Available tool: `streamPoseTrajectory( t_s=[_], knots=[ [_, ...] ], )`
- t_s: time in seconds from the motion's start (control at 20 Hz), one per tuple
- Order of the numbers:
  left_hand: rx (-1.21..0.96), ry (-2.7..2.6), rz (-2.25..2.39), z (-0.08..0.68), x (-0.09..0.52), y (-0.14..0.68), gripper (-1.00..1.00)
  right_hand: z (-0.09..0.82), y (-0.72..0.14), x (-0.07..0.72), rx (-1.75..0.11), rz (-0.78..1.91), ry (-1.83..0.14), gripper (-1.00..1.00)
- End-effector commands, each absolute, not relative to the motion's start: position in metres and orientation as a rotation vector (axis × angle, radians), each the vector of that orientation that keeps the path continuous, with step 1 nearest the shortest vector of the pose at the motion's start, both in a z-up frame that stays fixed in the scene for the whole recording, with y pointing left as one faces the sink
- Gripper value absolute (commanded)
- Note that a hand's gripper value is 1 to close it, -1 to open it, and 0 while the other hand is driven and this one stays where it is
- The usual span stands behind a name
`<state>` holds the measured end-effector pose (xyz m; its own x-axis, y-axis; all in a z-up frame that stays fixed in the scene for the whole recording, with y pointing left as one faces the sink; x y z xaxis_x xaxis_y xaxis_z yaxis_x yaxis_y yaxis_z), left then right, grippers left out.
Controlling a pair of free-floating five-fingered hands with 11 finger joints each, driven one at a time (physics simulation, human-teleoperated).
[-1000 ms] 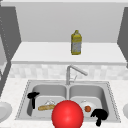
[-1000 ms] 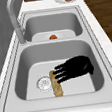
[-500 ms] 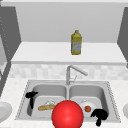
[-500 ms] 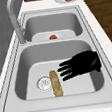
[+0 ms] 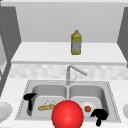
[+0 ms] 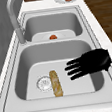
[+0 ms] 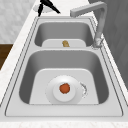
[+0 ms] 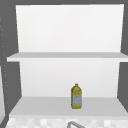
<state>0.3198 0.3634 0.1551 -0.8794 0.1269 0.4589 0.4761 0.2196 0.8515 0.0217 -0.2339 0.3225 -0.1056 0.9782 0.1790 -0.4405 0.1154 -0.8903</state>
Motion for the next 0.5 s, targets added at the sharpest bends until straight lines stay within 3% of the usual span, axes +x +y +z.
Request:
streamPoseTrajectory(
  t_s=[0.0,0.45],
  knots=[
    [-0.512,-2.248,-1.758,0.169,0.308,0.361,-1.00,0.323,-0.234,0.022,-0.696,1.377,-1.039,0.00],
    [-0.515,-2.207,-1.766,0.189,0.288,0.356,-1.00,0.323,-0.234,0.022,-0.696,1.377,-1.039,0.00]
  ],
)
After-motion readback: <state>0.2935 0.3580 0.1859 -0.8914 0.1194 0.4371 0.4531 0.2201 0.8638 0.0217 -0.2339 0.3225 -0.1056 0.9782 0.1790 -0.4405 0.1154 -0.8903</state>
